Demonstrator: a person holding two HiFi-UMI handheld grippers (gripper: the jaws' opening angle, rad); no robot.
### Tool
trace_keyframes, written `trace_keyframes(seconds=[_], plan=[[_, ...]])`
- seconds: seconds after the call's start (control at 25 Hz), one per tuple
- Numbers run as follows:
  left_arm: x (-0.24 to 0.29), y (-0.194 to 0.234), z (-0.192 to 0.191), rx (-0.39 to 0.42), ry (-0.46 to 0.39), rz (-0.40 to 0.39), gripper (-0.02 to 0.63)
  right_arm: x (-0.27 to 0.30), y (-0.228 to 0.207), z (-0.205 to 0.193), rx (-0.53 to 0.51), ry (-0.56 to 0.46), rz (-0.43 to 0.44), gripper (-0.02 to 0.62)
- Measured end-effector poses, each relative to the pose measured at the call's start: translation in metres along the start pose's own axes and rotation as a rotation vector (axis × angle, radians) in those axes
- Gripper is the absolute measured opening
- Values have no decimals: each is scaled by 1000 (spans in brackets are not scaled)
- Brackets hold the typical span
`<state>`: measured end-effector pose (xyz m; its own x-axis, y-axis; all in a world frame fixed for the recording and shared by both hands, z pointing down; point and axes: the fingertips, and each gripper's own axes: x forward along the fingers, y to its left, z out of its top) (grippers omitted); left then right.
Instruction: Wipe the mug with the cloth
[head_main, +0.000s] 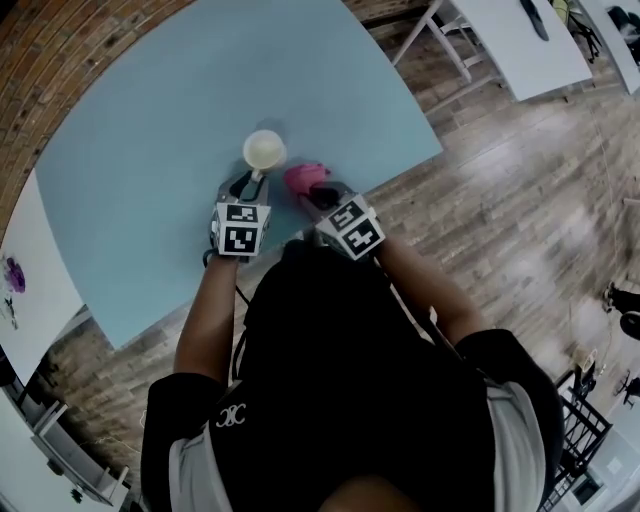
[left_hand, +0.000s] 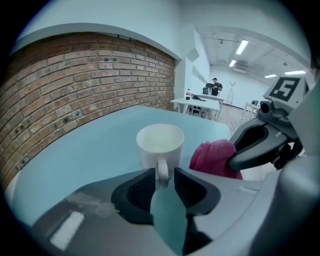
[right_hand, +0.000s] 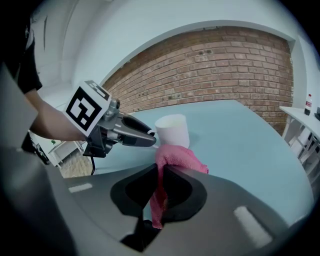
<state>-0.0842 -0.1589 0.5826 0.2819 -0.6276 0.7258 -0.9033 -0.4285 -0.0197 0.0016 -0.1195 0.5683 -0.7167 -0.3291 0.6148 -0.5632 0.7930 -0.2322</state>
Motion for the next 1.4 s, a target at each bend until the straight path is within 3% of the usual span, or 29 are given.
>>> trace_keyframes(seconds=[0.2,0.52,0.92,1.16,1.4], plan=[[6,-1,2,7,19,-12,60,13,5,0,-81,52,29,35],[3,-18,0,-42,44,-94,55,35,5,5,-116,93,37,35],[2,-31,1,-70,67,-239,52,52,3,17,-66,82,18,35],[2,-33,-2,-34,81,-258,52,25,12,44,-105,2,14,35],[0,-37,-3,-3,111,-357,54,39,7,36,-136,61,34,35]])
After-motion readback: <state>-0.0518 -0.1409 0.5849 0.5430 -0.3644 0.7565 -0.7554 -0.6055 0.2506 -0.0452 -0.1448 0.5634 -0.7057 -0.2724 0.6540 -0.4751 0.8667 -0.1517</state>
